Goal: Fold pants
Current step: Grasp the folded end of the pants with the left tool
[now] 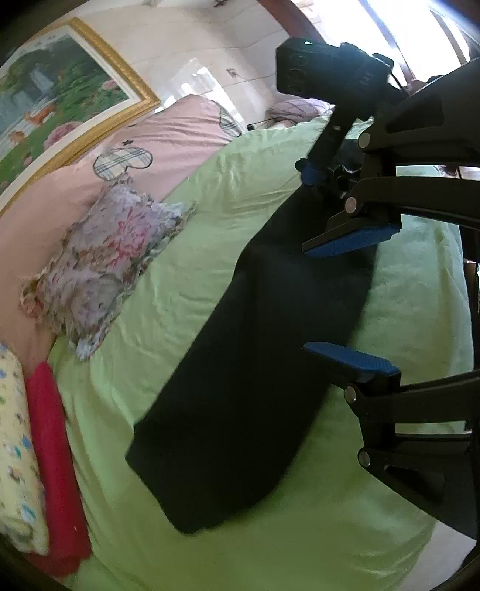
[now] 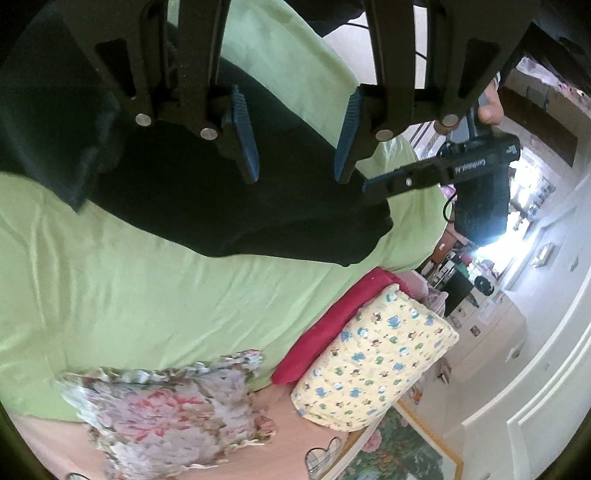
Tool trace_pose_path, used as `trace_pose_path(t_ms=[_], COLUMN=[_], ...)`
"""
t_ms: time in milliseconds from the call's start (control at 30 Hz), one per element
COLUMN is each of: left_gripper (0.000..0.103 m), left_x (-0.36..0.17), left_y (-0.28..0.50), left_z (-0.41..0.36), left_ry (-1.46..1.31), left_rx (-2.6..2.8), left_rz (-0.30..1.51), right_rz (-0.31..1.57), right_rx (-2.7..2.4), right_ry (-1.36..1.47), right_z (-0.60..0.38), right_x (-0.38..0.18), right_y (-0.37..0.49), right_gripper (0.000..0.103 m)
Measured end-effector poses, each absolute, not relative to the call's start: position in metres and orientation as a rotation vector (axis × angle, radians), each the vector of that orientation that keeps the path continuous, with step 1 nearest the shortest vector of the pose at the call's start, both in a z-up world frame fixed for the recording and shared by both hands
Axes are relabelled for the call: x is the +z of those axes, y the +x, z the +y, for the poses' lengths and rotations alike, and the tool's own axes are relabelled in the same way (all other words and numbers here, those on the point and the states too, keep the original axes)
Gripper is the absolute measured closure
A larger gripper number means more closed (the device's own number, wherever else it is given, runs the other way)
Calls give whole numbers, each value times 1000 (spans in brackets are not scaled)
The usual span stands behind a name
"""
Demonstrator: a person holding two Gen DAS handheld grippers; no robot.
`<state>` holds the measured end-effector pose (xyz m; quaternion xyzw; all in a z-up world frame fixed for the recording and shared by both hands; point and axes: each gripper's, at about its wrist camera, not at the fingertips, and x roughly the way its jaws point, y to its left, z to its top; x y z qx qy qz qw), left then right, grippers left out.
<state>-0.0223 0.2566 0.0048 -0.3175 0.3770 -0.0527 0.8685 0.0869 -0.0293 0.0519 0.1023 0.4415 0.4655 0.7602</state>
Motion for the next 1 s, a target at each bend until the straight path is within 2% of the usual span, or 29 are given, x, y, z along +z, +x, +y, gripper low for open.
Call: trace_pose_path(t_ms=[133,1000], left_gripper=[55,55], left_x=[0,-45], left_y=[-34,-43], left_z=[269,347], left_ry=[-697,-906], left_rx=[-63,108], left_rz=[784,753], right_rz=[964,1029], right_rx=[1044,1173], right_ry=[195,83], right_z=[-10,92], right_x=[55,48], right_y=[93,133], right_gripper=[52,52])
